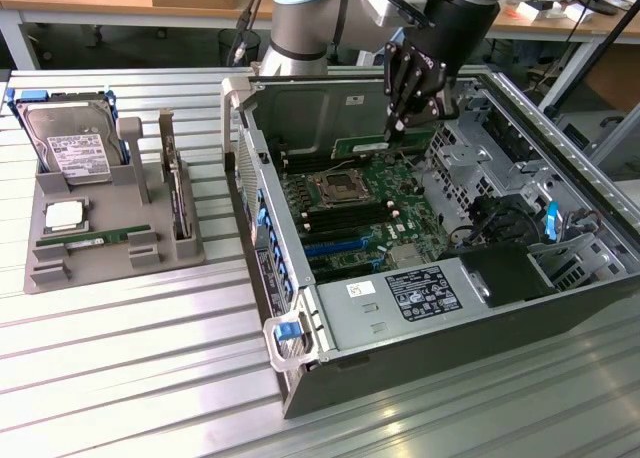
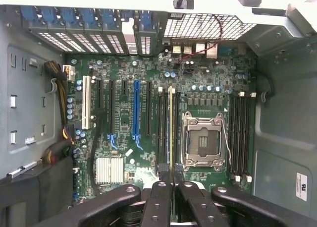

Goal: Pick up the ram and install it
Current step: 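Insert the ram into the slot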

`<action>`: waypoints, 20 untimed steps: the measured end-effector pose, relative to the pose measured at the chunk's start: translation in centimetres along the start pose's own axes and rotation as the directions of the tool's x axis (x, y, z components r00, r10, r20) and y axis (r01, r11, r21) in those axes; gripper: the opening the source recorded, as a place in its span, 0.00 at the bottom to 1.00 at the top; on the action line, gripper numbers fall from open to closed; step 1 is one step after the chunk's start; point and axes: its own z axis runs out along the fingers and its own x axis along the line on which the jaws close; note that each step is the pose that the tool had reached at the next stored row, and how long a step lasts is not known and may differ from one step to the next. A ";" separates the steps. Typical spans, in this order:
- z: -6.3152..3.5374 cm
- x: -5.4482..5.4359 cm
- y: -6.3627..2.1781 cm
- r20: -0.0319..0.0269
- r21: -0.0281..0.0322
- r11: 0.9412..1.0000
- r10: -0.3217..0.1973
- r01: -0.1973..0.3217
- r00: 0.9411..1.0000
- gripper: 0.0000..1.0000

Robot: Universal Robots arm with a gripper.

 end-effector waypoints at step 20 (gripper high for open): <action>1.74 0.1 0.13 0.000 0.000 1.000 0.000 0.000 1.000 0.12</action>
